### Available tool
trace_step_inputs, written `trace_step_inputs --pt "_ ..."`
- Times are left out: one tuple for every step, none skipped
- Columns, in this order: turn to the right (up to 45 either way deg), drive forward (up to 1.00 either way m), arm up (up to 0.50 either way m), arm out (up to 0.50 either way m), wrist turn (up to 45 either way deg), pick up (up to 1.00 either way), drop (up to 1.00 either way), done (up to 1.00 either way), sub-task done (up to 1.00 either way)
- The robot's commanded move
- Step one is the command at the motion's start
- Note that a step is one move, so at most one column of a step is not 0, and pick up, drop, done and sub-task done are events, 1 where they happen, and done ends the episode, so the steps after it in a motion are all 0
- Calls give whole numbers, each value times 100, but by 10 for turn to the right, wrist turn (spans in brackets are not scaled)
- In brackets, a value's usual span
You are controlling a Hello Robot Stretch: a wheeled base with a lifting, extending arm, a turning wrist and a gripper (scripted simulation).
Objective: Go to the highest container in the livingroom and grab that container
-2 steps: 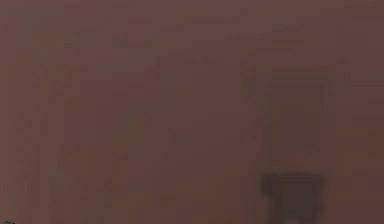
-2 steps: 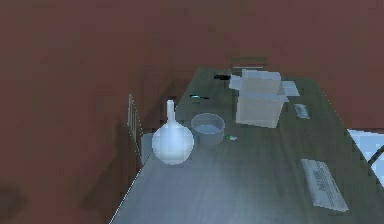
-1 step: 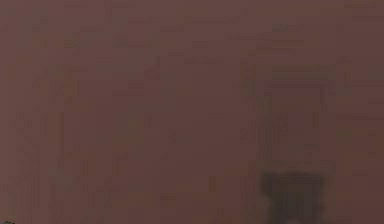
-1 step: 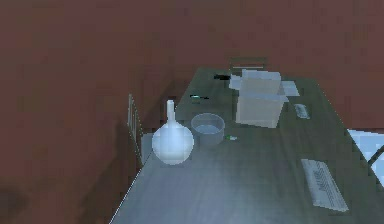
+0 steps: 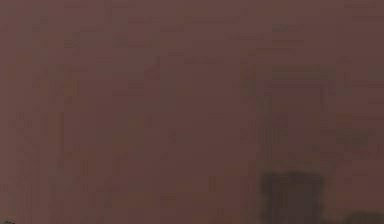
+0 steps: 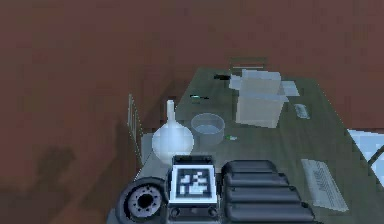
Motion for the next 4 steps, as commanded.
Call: trace_step_inputs --pt "0 0 0 26 0 0 0 0 0" --pt "0 0 0 0 450 0 0 0 0" --pt "0 0 0 0 450 0 0 0 0" --pt "0 0 0 0 450 0 0 0 0"
